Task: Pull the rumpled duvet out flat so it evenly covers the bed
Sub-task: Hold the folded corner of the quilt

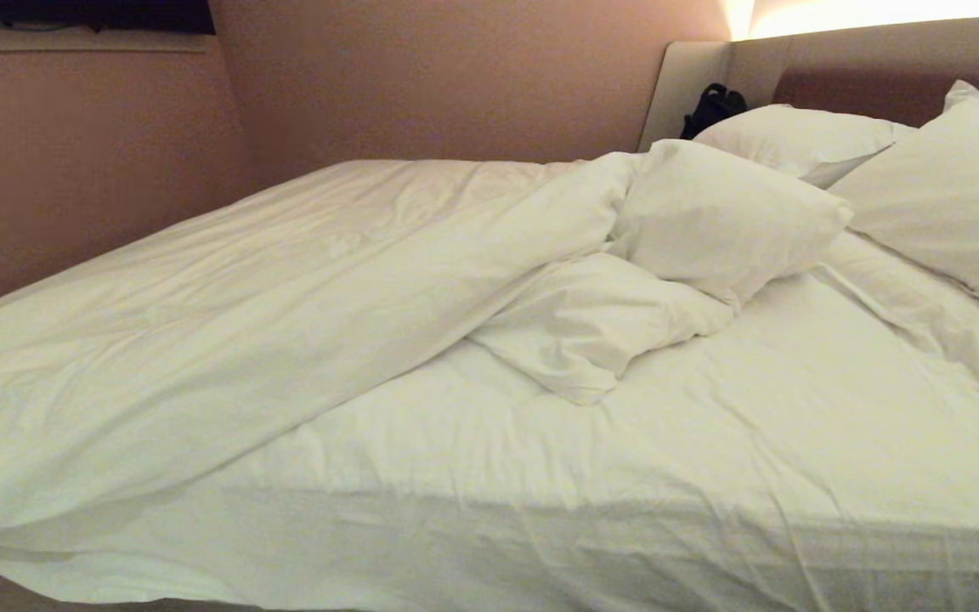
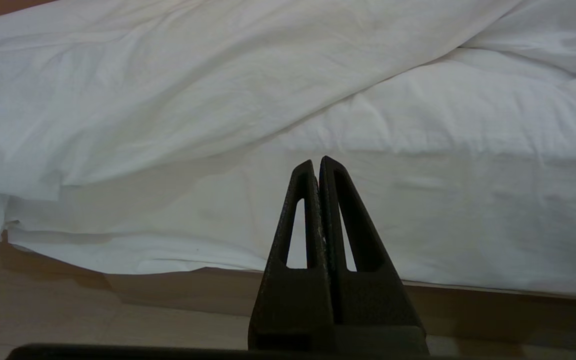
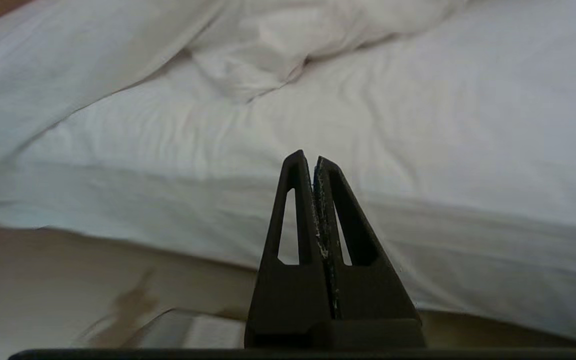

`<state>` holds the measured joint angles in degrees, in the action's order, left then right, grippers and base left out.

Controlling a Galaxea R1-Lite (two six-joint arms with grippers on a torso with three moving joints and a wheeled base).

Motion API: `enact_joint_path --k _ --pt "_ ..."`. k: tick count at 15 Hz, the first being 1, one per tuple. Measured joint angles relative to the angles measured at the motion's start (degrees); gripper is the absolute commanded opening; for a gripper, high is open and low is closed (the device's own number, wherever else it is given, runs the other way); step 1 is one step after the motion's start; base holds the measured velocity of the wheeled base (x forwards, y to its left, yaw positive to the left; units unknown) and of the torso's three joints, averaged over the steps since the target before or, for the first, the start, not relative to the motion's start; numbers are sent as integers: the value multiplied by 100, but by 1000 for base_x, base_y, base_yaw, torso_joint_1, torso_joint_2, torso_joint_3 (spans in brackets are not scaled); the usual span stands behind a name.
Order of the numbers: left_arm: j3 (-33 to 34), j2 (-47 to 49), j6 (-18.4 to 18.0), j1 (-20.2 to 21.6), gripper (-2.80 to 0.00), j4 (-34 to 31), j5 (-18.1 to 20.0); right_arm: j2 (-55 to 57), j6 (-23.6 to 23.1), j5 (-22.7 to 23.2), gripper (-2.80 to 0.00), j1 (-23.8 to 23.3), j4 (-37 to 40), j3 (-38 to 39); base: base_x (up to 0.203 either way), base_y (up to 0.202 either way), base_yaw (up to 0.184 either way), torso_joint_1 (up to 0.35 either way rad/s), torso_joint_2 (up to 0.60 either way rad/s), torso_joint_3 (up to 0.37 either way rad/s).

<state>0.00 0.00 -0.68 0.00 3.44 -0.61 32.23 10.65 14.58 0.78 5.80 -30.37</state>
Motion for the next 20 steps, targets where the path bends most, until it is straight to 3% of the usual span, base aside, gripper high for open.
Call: enact_joint_path --k 8,13,20 --pt "0 0 -2 0 -280 0 -1 3743 1036 955 -280 163 -1055 -2285 0 0 0 0 0 0" --pt "0 0 -2 0 -280 0 3 5255 1773 1484 -280 238 -1326 -2863 0 0 0 0 0 0" --pt "0 0 2 0 -280 0 1 7104 2627 1671 -280 253 -2194 -3901 0 0 0 0 0 0"
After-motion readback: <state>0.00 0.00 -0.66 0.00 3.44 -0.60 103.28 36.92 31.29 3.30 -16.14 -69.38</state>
